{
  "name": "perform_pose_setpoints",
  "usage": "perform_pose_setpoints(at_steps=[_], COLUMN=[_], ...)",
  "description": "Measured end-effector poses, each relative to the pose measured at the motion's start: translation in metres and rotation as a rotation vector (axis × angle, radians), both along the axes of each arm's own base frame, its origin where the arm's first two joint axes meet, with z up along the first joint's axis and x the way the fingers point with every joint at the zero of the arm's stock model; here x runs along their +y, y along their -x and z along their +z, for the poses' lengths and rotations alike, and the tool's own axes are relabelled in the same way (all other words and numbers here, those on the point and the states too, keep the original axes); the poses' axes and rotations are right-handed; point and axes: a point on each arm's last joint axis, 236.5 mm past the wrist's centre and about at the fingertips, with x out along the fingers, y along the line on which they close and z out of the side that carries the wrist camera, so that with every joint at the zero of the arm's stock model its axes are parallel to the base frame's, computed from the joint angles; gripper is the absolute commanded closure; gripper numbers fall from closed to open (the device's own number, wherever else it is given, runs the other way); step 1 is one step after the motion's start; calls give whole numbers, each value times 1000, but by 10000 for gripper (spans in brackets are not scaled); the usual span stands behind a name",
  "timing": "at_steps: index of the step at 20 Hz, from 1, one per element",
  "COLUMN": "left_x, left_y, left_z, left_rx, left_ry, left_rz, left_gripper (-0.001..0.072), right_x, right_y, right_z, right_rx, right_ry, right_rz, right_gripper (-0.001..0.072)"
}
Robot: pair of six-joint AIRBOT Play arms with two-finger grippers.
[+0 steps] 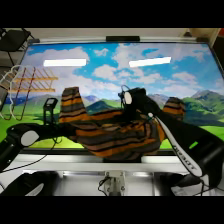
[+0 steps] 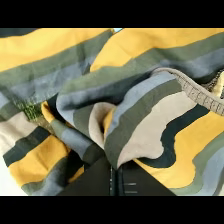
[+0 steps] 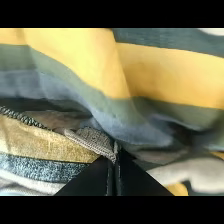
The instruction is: Fold the shirts.
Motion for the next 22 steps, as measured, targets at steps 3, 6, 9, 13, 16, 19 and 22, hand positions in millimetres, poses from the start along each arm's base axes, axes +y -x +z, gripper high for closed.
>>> perform_pose_setpoints(at_steps=[3, 6, 9, 13, 16, 19, 22], left_x=[-5, -11, -3, 32, 42, 32, 25], left_y=[-14, -44, -71, -62, -32, -3, 23], left_z=[19, 76, 179, 298, 278, 183, 76], left_rx=[-63, -211, -434, -667, -566, -328, -99], left_ry=[25, 64, 98, 75, 26, 1, -1], left_rz=[1, -8, -8, 28, -2, -57, -38], left_gripper=[647, 647, 648, 648, 648, 647, 567], right_x=[3, 17, 24, -7, -35, -19, 1], right_y=[-28, -61, -78, -47, -4, 33, 61], right_z=[45, 117, 223, 336, 331, 277, 195], right_rx=[-151, -372, -626, -842, -732, -575, -462], right_ry=[-31, -129, -254, -335, -268, -203, -116], right_rz=[18, 46, 54, 26, -21, 19, 36], right_gripper=[650, 651, 650, 651, 651, 651, 651])
